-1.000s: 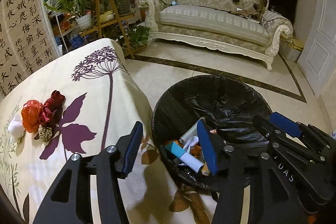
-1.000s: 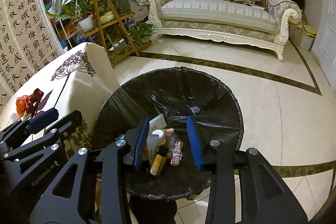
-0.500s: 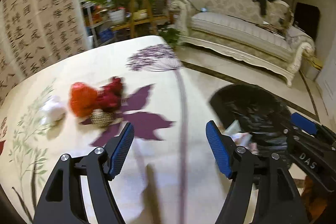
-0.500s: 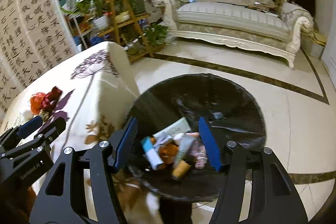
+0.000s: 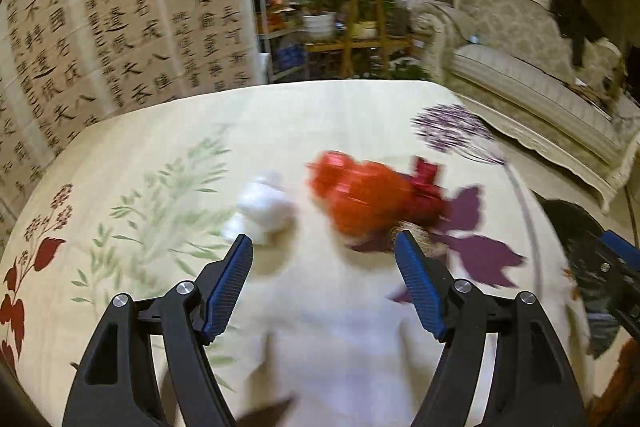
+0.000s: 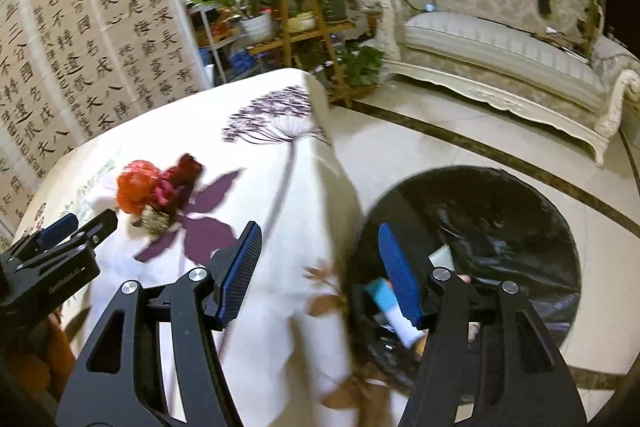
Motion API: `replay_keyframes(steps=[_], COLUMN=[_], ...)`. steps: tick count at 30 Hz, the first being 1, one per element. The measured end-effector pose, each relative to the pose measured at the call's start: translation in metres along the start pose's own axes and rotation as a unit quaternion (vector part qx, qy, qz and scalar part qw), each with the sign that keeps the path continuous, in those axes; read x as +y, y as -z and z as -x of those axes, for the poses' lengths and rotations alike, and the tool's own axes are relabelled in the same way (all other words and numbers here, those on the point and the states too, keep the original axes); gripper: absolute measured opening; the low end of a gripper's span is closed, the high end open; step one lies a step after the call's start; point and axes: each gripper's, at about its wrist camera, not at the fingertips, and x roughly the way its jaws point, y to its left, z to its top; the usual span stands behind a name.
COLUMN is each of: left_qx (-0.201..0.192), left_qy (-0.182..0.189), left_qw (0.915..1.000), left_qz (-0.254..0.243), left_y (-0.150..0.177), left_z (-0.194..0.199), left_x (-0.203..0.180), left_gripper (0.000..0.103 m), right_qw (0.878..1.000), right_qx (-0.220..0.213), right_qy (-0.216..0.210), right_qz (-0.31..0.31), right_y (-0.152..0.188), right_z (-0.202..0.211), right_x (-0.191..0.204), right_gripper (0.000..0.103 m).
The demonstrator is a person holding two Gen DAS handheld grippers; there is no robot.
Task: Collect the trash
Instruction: 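Move both open grippers back over the table, then grasp the white tissue ball with the left gripper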
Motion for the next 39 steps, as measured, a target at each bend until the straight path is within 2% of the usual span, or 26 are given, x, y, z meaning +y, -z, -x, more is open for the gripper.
replay_keyframes(steps=[4,8,14,16,18,20,23,26,39], left_qx=[0.008,0.024,0.046,0.048,0.055,0.061,0.059,0.054,0.031], left_qy=[-0.016,-0.016,0.009,0.015,0.02,0.029,0.035,0.037,-0.002], left_qw=[0.9998,0.9994,0.9984,0.9983,0.998,0.9975,0.9975,0.9977,0.999], left_qz=[0.011,0.021,0.032,0.028,0.023,0.021,0.019,0.017,0.033], left_y=[-0.008,-0.013,-0.017,-0.018,-0.018,-0.016,-0.016,-0.016,-0.017], left_z=[-0.016,-0.035,-0.05,-0.052,-0.055,-0.056,-0.055,-0.052,-0.037], left_x=[0.021,0.038,0.05,0.05,0.05,0.049,0.05,0.053,0.098], left_gripper=[0.072,0.073,0.073,0.067,0.052,0.042,0.036,0.034,0.034], right_qw=[1.0,0.999,0.998,0.998,0.998,0.997,0.997,0.996,0.99], right_qx=[0.002,0.002,0.002,0.002,0.003,0.004,0.008,0.011,0.024], right_qy=[-0.013,-0.022,-0.032,-0.034,-0.036,-0.038,-0.043,-0.048,-0.08], right_qz=[0.016,0.033,0.047,0.051,0.056,0.06,0.068,0.077,0.115], right_y=[-0.01,-0.019,-0.03,-0.033,-0.036,-0.037,-0.037,-0.038,-0.038], right_z=[-0.009,-0.016,-0.026,-0.028,-0.031,-0.033,-0.038,-0.04,-0.053], right_x=[0.022,0.04,0.06,0.066,0.073,0.077,0.087,0.098,0.148], right_gripper=[0.059,0.059,0.059,0.059,0.059,0.059,0.059,0.059,0.059])
